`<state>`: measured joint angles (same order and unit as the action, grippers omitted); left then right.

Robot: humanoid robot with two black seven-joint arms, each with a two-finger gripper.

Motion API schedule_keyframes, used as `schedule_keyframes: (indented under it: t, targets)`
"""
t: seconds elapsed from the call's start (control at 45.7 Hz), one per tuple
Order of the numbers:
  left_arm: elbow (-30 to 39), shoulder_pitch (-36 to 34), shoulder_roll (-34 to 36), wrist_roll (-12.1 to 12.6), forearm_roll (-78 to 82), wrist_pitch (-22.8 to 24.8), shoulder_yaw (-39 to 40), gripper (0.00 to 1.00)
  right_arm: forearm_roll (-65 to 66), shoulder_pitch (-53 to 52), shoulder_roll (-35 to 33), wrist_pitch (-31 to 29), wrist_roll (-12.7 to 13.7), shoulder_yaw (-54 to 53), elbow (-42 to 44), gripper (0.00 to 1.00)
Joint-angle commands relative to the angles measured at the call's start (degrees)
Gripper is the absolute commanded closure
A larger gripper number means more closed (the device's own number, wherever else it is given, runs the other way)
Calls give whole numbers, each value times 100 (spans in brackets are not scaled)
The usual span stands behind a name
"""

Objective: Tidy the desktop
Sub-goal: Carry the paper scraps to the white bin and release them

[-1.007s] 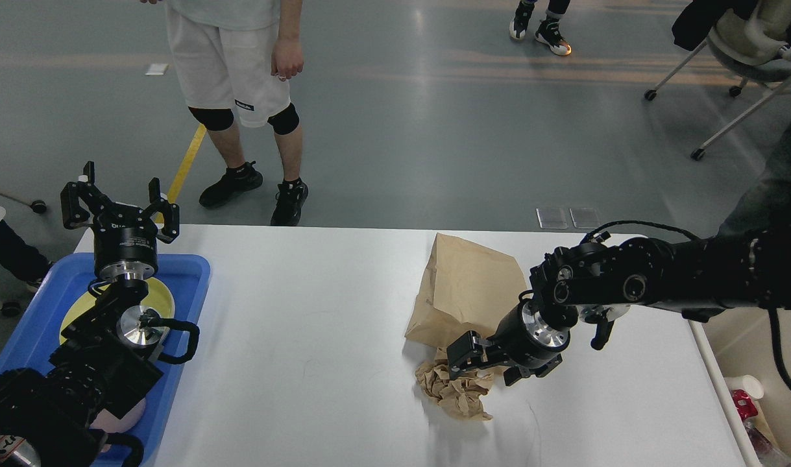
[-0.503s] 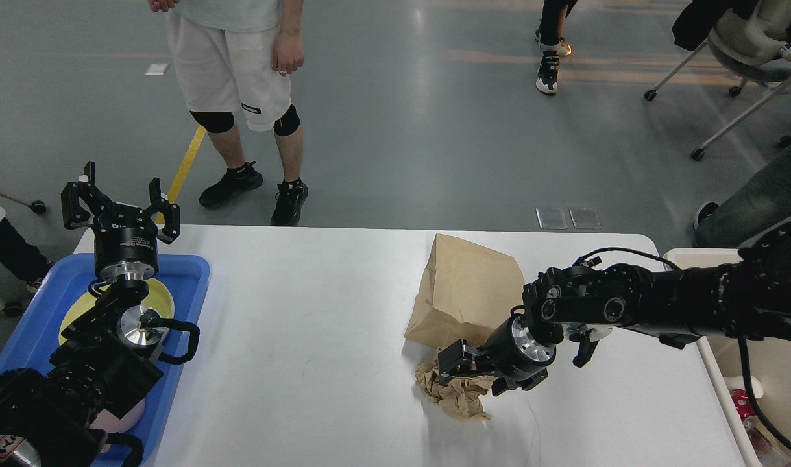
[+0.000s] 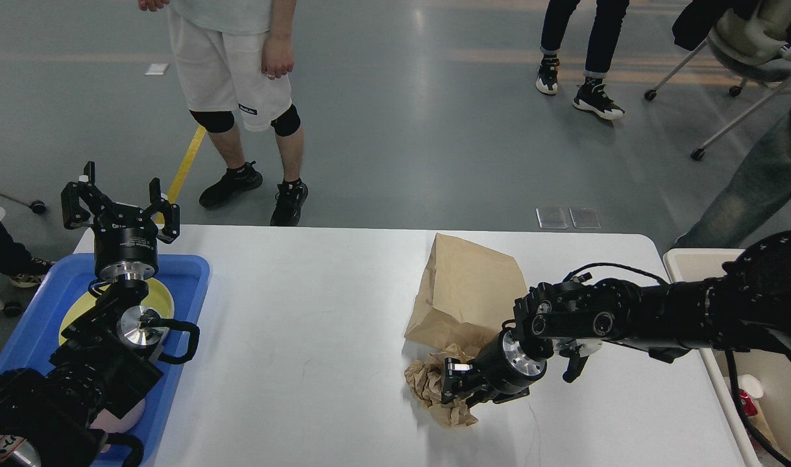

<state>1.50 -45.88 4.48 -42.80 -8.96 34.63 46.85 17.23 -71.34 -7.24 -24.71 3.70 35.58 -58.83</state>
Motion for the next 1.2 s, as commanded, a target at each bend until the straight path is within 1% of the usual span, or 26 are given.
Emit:
schedule_keyframes:
  t: [0.0, 0.066, 0.197, 0.372, 0.503, 0.613, 0.7, 0.832, 0.897, 0.941, 1.05, 1.182]
  targets:
    - [0, 0, 0, 0, 0, 0, 0, 4, 0, -134, -75, -16, 8, -130, -409, 100]
    - [0, 0, 0, 0, 0, 0, 0, 4, 8, -327, -224, -16, 8, -244, -620, 100]
    - [0, 0, 0, 0, 0, 0, 0, 4, 8, -898, -778, -33, 0, -253, -1183, 100]
    - [0, 0, 0, 0, 0, -9, 0, 4, 17, -1750, -1735, -393, 0, -244, -1710, 100]
    - [0, 0, 0, 0, 0, 0, 0, 4, 17, -2383, -2447, -780, 0, -236, -1825, 100]
    - [0, 0, 0, 0, 0, 0, 0, 4, 52, -2797, -3027, -860, 0, -174, -1746, 100]
    - [0, 0, 0, 0, 0, 0, 0, 4, 96, -2877, -3371, -825, 8, -174, -1466, 100]
    - [0, 0, 0, 0, 0, 0, 0, 4, 96, -2631, -3617, -763, 8, -16, -482, 100]
    - [0, 0, 0, 0, 0, 0, 0, 4, 87, -2228, -3670, -684, 8, 133, 19, 100]
    - [0, 0, 0, 0, 0, 0, 0, 4, 70, -1911, -3670, -544, 8, 221, 362, 100]
    - [0, 0, 0, 0, 0, 0, 0, 4, -9, -1041, -3723, 80, 8, 336, 1048, 100]
    - [0, 0, 0, 0, 0, 0, 0, 4, -9, -285, -3907, 599, 8, 353, 1251, 100]
